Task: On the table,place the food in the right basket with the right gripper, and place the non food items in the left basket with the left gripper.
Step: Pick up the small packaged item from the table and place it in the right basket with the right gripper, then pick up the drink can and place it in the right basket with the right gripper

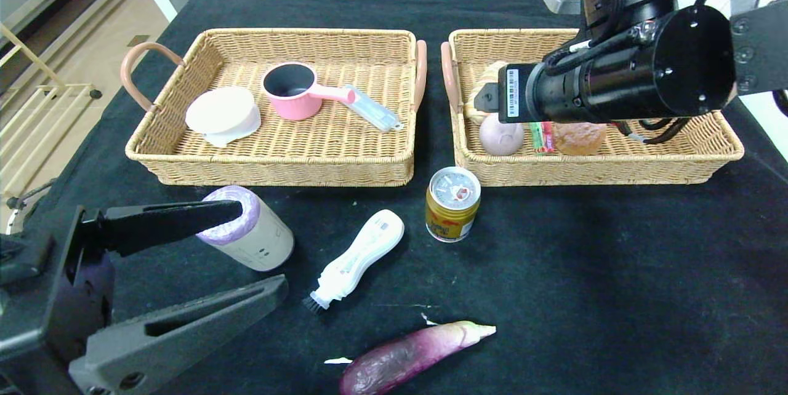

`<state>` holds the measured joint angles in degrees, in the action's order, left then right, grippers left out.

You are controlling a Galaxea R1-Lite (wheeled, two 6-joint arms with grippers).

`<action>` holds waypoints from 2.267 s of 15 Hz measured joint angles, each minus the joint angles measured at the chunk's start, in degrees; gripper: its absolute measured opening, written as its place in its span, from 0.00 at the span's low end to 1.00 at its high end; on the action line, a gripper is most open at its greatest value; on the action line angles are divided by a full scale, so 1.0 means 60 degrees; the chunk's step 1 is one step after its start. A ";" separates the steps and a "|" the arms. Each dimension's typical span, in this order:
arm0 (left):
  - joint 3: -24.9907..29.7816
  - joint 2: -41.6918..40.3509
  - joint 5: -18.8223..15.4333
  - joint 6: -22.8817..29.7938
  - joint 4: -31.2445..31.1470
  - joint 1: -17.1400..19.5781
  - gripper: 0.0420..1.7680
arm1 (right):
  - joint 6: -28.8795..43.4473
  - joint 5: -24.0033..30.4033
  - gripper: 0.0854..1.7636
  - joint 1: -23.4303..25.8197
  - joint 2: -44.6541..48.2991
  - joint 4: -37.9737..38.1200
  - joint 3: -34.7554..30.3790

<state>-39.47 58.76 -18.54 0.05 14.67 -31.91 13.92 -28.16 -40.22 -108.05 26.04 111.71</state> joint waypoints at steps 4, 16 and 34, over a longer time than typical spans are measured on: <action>0.0002 0.0006 0.0000 -0.0008 0.0000 0.0000 0.97 | 0.0955 -0.0309 0.94 -0.0827 0.0270 0.1241 -0.0028; 0.0000 -0.0004 0.0000 -0.0008 0.0012 0.0024 0.97 | 0.2534 -0.0707 0.96 -0.2357 -0.0652 0.1993 -0.0095; 0.0000 -0.0008 0.0004 -0.0020 0.0012 0.0165 0.97 | 0.2796 -0.1365 0.96 -0.2040 -0.1599 0.1158 -0.0065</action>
<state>-39.47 58.71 -18.52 -0.07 14.74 -30.93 30.70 -36.35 -52.46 -117.64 32.99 111.32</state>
